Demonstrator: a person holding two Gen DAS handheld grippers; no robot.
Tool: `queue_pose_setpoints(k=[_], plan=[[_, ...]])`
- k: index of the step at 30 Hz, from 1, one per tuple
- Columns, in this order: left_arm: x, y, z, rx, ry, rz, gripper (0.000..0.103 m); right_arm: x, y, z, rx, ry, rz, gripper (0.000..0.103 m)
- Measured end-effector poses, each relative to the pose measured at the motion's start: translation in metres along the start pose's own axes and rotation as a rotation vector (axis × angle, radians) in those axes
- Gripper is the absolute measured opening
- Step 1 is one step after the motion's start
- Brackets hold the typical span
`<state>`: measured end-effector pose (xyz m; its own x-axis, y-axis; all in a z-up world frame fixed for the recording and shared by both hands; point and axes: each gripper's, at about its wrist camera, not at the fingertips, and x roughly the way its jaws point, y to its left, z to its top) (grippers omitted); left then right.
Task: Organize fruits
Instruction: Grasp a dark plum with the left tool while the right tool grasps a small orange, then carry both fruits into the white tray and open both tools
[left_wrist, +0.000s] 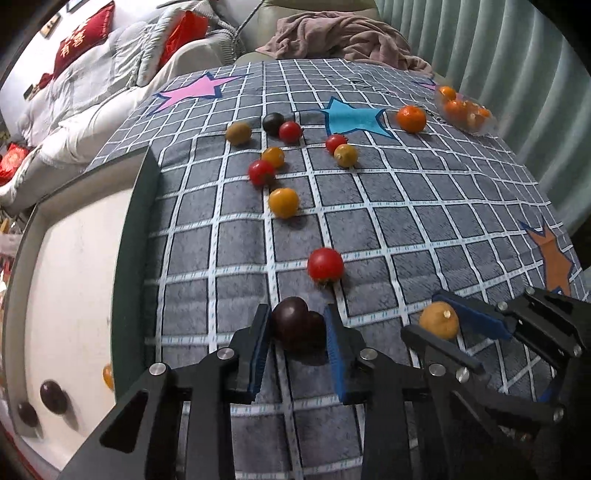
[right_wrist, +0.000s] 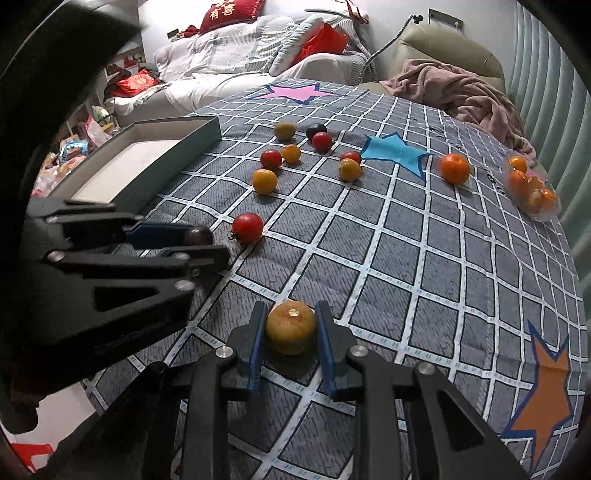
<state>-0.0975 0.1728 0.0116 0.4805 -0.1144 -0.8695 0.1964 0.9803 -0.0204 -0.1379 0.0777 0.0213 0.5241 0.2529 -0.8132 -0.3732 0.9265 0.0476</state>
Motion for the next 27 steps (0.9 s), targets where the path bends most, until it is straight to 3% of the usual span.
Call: queue_pose_setpoints(k=[18, 27], plan=[[-0.018, 0.014, -0.026, -0.108, 0.002, 0.007, 0.030, -0.013, -0.018, 0.000, 0.129, 0.029, 0.079, 0.028], [-0.045, 0.026, -0.029, -0.145, -0.055, 0.000, 0.031, -0.024, -0.010, 0.009, 0.128, 0.019, 0.096, 0.028]])
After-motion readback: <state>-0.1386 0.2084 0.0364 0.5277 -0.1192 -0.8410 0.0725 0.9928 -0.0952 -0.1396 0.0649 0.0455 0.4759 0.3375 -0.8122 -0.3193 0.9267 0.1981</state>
